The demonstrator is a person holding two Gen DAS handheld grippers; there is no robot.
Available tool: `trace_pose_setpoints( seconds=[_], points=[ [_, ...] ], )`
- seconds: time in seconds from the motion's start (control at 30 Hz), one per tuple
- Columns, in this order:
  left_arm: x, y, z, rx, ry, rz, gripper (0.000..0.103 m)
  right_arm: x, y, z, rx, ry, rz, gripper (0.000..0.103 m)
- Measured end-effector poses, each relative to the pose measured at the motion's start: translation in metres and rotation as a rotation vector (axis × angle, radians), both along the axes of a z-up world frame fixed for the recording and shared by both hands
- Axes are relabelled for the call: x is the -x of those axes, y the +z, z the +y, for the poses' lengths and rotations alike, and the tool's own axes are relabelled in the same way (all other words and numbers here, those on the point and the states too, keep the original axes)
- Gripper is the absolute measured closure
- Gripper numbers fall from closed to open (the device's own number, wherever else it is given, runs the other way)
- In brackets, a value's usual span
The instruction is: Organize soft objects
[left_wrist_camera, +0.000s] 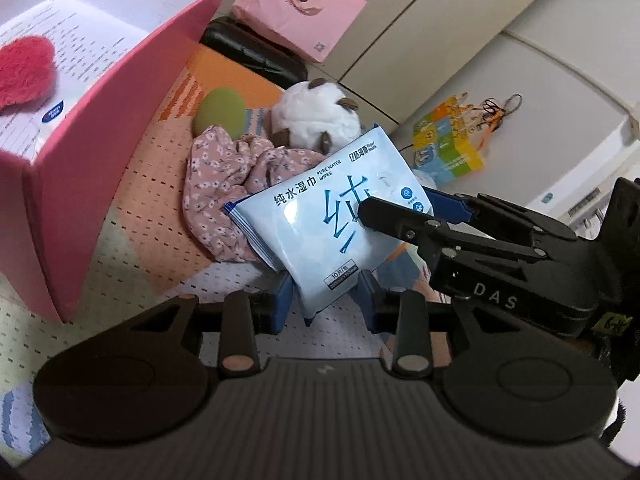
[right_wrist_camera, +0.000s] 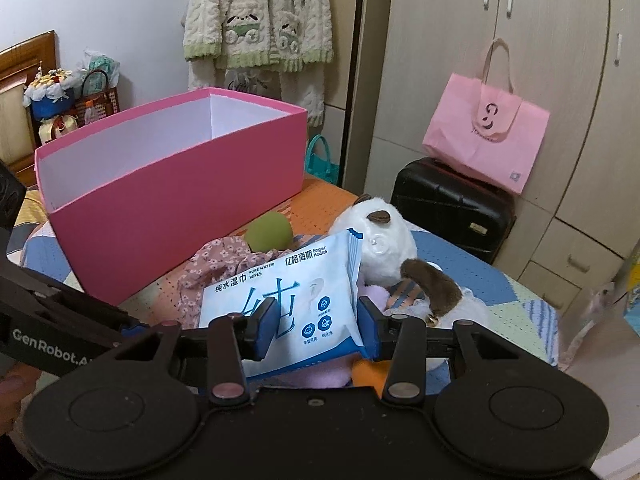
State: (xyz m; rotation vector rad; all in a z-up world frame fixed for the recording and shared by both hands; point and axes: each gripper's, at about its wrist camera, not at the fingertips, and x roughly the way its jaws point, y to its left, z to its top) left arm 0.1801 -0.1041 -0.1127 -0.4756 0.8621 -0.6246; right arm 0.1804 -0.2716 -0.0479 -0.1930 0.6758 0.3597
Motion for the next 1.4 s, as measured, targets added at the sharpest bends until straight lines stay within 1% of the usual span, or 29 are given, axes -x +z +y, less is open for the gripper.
trace_pose_setpoints(
  seconds=[0.1,0.23,0.33,0.43,0.53,0.63,0.77,0.83,0.97,1.03,1.23,1.4],
  points=[
    [0.003,0.005,0.000,-0.005,-0.027,-0.020,0.070,0.012,0.004,-0.001,-0.001,-0.021,-0.010,0.054],
    [0.006,0.006,0.003,-0.001,-0.070,-0.026,0.070,0.028,0.005,-0.005,-0.033,-0.084,0.009,0.054],
    [0.012,0.007,0.002,-0.057,-0.104,-0.042,0.070,0.045,0.001,-0.002,-0.037,-0.094,0.011,0.054],
    [0.017,0.006,0.003,-0.094,-0.147,-0.046,0.070,0.057,-0.006,0.000,-0.052,-0.118,0.026,0.054],
    [0.024,0.005,0.005,-0.114,-0.201,-0.019,0.070,0.066,-0.013,0.000,-0.083,-0.154,0.058,0.055],
    [0.029,0.008,0.008,-0.140,-0.243,-0.010,0.070,0.077,-0.013,0.001,-0.115,-0.184,0.081,0.055],
    [0.037,0.017,0.010,-0.175,-0.317,-0.007,0.070,0.091,-0.011,0.010,-0.114,-0.209,0.111,0.047],
    [0.041,0.022,0.012,-0.194,-0.349,-0.011,0.070,0.097,-0.010,0.014,-0.109,-0.215,0.124,0.046],
    [0.047,0.032,0.018,-0.220,-0.402,-0.001,0.070,0.109,-0.002,0.021,-0.116,-0.203,0.144,0.042],
    [0.051,0.038,0.023,-0.228,-0.423,-0.001,0.070,0.114,0.002,0.026,-0.109,-0.192,0.144,0.041],
    [0.064,0.054,0.041,-0.255,-0.453,-0.019,0.070,0.129,0.016,0.044,-0.088,-0.149,0.128,0.044],
    [0.076,0.063,0.060,-0.275,-0.459,-0.008,0.070,0.142,0.028,0.068,-0.045,-0.108,0.109,0.046]
  ],
)
